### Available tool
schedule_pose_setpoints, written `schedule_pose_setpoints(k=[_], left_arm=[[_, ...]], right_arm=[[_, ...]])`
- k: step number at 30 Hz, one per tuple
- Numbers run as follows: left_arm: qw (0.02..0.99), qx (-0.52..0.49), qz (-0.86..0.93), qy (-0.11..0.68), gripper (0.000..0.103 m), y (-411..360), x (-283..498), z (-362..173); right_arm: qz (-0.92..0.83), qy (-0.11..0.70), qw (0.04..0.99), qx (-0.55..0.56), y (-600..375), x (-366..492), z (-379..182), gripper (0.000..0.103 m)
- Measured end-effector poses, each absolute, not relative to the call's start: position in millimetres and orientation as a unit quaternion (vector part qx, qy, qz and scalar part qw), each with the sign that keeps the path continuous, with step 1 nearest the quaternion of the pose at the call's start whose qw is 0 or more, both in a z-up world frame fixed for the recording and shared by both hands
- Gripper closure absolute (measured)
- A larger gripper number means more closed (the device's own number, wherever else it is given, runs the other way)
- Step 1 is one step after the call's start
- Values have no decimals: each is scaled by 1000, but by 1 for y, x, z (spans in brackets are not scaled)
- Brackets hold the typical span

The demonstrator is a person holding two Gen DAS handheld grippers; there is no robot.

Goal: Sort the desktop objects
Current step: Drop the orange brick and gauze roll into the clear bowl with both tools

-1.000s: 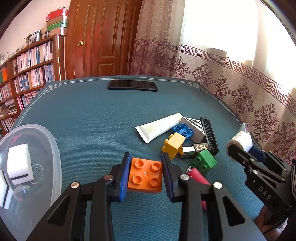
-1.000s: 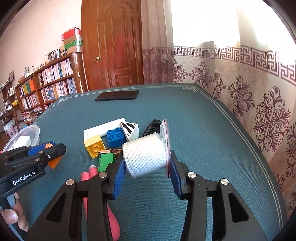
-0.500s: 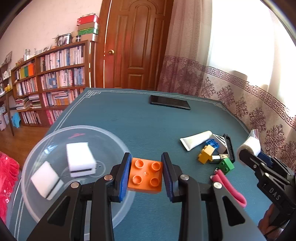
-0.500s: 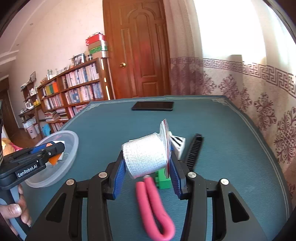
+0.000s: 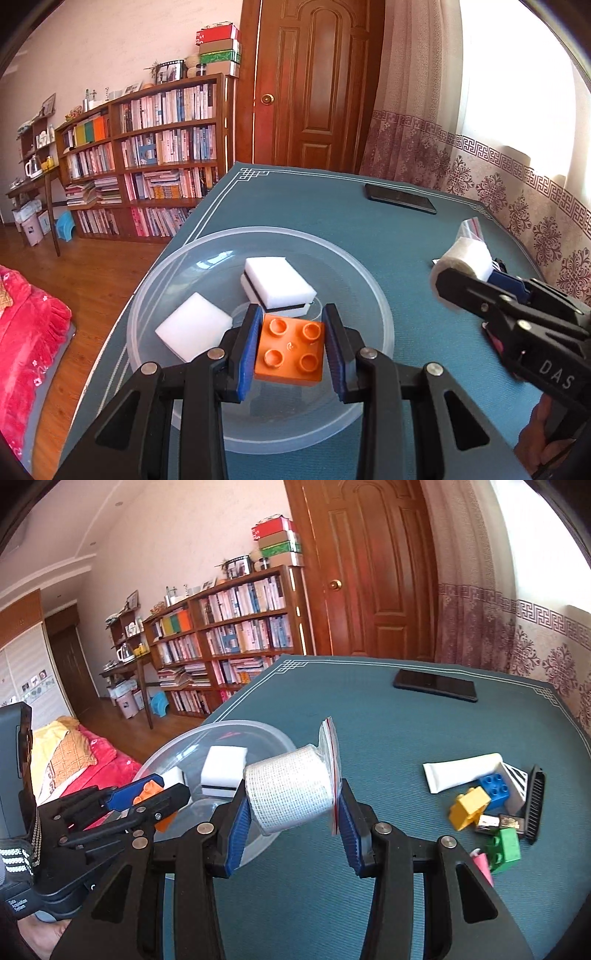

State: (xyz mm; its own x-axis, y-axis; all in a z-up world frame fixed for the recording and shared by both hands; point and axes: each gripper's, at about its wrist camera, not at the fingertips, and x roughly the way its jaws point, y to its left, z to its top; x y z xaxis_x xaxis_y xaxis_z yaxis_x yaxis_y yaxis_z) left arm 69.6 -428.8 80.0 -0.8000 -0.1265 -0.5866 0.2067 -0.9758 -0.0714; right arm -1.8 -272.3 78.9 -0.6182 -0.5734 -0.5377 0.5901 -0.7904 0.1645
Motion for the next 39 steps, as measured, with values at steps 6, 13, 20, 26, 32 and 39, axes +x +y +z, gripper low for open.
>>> schedule_pose_setpoints(k=[6, 13, 20, 26, 32, 39], left_arm=[[124, 285, -947, 82, 28, -451, 80, 86], [158, 255, -947, 112, 21, -473, 90, 96], [162, 259, -945, 114, 19, -472, 88, 92], [152, 270, -944, 109, 18, -465, 84, 87], [149, 279, -943, 102, 15, -459, 82, 83], [148, 282, -943, 96, 1, -448, 82, 81]], right_arm=[[-884, 24, 353, 306, -302, 0, 71, 55], [-862, 22, 382, 334, -318, -11, 55, 54], [-857, 23, 381, 346, -316, -14, 45, 44], [-871, 17, 361, 332, -302, -12, 47, 33], [-886, 16, 337, 320, -285, -8, 49, 33], [-903, 10, 300, 306, -255, -4, 53, 33]])
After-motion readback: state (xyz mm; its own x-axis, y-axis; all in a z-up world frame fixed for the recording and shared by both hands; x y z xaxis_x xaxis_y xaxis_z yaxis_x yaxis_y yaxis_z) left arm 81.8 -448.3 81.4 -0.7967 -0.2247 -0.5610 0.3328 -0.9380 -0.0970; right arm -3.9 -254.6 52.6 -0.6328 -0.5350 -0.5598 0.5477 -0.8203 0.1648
